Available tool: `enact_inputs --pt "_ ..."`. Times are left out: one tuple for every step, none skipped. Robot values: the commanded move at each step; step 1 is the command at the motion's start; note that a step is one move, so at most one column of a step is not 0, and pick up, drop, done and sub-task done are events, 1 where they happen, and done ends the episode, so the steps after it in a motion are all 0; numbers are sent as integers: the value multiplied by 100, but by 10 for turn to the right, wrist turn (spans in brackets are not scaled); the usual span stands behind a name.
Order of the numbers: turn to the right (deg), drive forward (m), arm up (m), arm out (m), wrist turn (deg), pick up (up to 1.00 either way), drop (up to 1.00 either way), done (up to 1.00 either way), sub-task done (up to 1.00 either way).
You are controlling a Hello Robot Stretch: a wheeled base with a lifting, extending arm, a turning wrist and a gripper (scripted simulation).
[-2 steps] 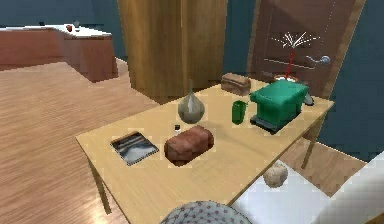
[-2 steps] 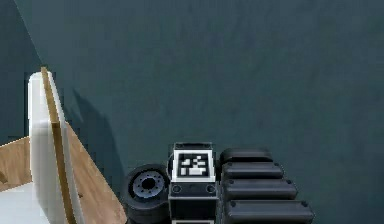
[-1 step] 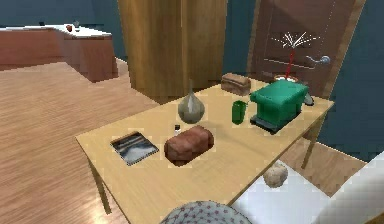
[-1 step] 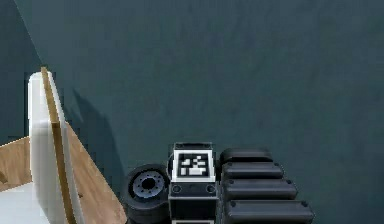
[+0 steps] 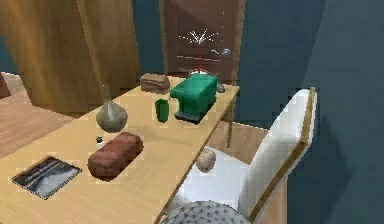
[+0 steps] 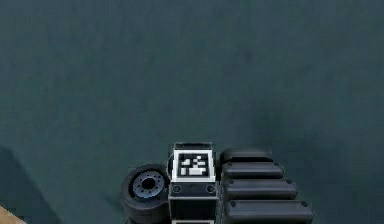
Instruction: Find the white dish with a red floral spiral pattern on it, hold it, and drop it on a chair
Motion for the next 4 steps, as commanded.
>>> enact_inputs --pt "450 0 0 0 0 0 0 0 0" --pt "-450 0 0 0 0 0 0 0 0" --pt "180 0 0 0 0 0 0 0 0" --pt "0 40 0 0 0 0 0 0 0"
